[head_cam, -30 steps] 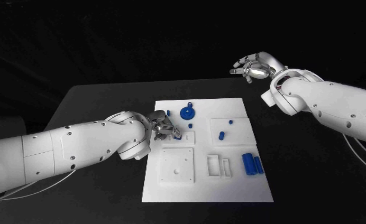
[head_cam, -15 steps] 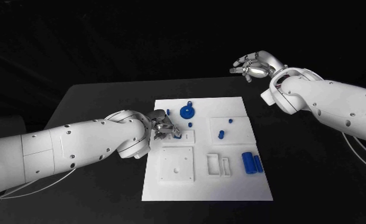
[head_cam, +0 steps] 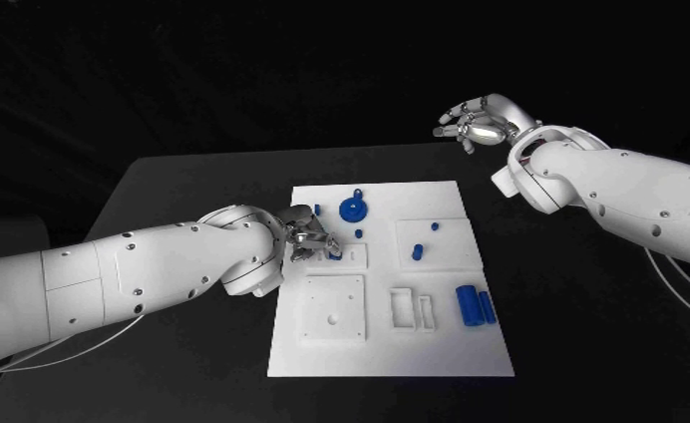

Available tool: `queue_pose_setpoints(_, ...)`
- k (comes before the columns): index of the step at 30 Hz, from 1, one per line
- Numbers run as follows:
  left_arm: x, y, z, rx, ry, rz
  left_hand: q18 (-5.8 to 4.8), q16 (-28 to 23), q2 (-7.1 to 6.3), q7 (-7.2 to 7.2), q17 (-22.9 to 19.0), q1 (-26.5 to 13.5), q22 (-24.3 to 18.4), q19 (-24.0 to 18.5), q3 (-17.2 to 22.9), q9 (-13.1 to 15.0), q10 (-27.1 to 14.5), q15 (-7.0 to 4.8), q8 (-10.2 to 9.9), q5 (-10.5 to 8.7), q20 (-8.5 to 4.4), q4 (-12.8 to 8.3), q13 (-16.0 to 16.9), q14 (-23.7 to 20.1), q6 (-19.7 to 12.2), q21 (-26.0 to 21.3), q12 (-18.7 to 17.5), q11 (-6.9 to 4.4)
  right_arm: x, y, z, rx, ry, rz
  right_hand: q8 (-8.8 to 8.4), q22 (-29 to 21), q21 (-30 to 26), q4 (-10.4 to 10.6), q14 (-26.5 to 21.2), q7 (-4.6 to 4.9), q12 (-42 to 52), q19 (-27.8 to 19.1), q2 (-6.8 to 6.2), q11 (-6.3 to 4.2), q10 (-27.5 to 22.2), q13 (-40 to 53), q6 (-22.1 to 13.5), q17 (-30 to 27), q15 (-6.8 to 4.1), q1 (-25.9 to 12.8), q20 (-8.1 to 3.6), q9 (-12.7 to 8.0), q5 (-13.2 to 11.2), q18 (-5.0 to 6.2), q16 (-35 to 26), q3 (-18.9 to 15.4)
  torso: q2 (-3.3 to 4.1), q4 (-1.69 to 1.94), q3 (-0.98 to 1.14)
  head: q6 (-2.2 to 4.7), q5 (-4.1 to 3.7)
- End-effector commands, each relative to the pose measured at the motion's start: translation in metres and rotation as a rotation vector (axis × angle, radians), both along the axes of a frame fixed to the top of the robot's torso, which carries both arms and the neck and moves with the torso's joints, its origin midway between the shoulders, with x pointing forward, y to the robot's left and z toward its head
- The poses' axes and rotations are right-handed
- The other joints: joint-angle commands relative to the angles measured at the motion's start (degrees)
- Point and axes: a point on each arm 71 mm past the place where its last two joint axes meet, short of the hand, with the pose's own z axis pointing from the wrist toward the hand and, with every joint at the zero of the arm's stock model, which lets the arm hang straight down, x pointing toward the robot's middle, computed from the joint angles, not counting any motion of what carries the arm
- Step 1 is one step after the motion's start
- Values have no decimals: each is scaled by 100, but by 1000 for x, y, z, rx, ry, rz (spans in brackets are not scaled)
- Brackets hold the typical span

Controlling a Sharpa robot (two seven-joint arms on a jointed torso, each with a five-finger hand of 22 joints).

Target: Assemble the parts on the task board

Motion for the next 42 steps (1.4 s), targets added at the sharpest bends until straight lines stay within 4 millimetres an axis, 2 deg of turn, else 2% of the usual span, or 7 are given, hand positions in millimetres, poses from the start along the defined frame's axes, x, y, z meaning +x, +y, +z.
queue_pose_setpoints(1,-3,-4,-3,11,24,-30,47,43,117,-631,-4,35,8,37,49,591,-288,-438,1023,-24,-792,81,-9,306,753,34,51,-283,0,1,0,2,9,7,38,9,-40,1,-33,46,43,16,-14,-4,-41,-17,-12,-6,12,59,38,-8,55,327,-22,40,1,-4,2,-6,3)
queue_pose_setpoints(11,-2,-7,-4,16,24,-36,59,53,81,-637,-17,63,12,41,48,589,-293,-421,1073,-285,-797,68,-22,314,764,37,142,-286,0,2,0,2,10,9,45,25,-47,4,-35,48,64,21,-4,-2,-50,-45,-13,-12,13,63,41,-14,140,327,-18,49,-1,0,4,-18,-2)
queue_pose_setpoints(13,-2,-8,-4,18,24,-40,62,58,77,-639,-24,77,11,45,39,585,-303,-412,1095,-487,-796,79,-35,322,764,36,178,-287,0,2,0,2,11,9,48,28,-49,7,-35,47,68,23,7,-3,-51,-50,-12,-13,13,66,41,-15,150,327,-17,55,-1,0,2,-18,-2)
queue_pose_setpoints(19,-2,-9,-4,33,25,-55,67,66,53,-643,-28,112,13,47,42,582,-307,-409,1116,-570,-797,55,-44,329,768,37,210,-291,0,2,0,2,14,11,55,44,-60,13,-36,49,93,28,1,-1,-59,-82,-16,-18,15,58,44,-23,256,327,-13,71,-1,-3,2,-32,-1)
queue_pose_setpoints(26,-3,-11,-4,65,13,-85,71,96,45,-657,-30,231,20,60,63,578,-317,-388,1181,-288,-795,-70,-65,349,779,50,307,-304,-1,2,0,2,15,12,57,49,-63,13,-37,50,99,29,-5,0,-62,-91,-18,-20,15,54,45,-25,278,327,-12,71,-3,-3,1,-47,1)
queue_pose_setpoints(37,-3,-12,-3,71,2,-89,70,100,46,-659,-34,248,21,66,56,574,-322,-377,1202,-238,-792,-97,-75,352,776,54,340,-307,0,3,-1,1,17,14,58,52,-65,14,-38,51,103,29,-8,1,-65,-97,-20,-21,16,48,47,-27,285,327,-11,69,1,0,0,-43,-7)
queue_pose_setpoints(42,-1,-10,-3,61,-5,-67,70,49,29,-648,-75,213,8,64,32,545,-357,-381,1213,-825,-787,44,-157,330,709,33,348,-287,0,3,-1,1,18,15,58,53,-66,15,-39,51,104,29,-9,1,-66,-99,-20,-22,16,45,47,-27,285,327,-11,68,0,4,1,-49,-15)
